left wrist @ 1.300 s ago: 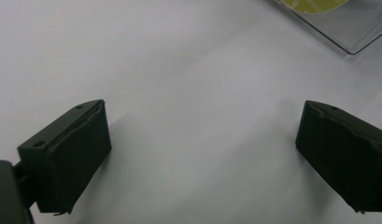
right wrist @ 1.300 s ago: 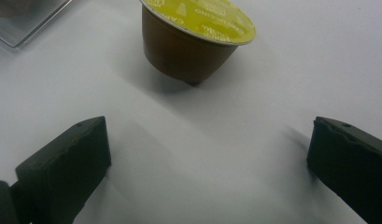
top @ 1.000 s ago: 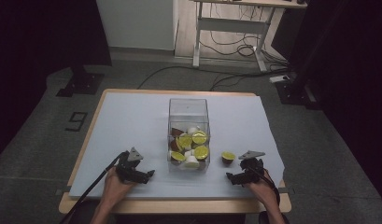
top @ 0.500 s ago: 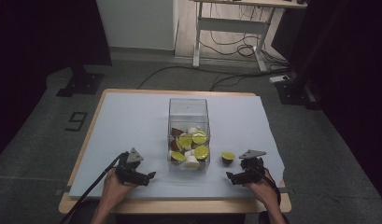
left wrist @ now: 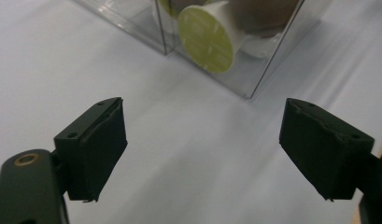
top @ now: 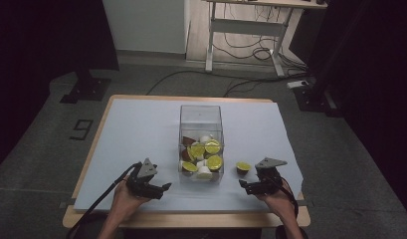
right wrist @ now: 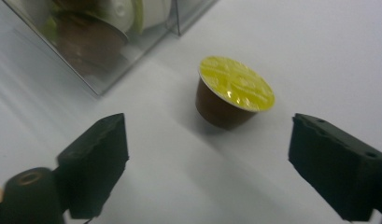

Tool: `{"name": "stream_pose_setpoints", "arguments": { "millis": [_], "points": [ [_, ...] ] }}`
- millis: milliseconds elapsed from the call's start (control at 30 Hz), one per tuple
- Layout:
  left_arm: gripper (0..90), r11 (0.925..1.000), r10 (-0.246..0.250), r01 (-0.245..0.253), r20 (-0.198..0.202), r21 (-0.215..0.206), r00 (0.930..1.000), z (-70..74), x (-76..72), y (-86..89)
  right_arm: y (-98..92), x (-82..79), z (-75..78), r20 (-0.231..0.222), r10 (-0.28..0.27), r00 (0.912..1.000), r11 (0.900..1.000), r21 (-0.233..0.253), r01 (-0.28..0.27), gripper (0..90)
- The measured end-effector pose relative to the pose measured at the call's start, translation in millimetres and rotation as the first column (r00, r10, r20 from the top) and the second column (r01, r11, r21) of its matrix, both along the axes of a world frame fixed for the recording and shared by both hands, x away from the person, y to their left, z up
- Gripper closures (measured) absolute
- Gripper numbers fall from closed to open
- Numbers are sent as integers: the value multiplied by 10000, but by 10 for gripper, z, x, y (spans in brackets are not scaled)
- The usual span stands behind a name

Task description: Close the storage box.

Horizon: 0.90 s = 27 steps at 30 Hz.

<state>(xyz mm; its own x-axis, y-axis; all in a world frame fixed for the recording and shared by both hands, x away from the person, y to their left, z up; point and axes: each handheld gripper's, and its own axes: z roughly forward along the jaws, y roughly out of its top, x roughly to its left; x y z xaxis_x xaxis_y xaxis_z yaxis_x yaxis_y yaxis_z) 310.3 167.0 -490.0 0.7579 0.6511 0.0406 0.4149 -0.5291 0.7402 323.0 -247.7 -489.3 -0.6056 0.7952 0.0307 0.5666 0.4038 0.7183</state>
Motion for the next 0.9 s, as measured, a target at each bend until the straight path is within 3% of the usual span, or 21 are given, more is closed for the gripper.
{"name": "stream_pose_setpoints", "arguments": {
  "millis": [200, 533, 900],
  "points": [
    [192, 9997, -147, 149, 72, -180, 9999, 60, 26, -58, 61, -9, 44, -7, 118, 9999, 9997, 197, -118, 158],
    [300, 9964, -718, 727, 209, -440, 9972, 156, 65, -155, 229, -23, 126, -1, 803, 9968, 9960, 383, -802, 269],
    [432, 9897, -1258, 1277, 332, -643, 9915, 220, 97, -227, 405, -13, 203, -21, 1632, 9866, 9838, 760, -1626, 394]
  ]
}}
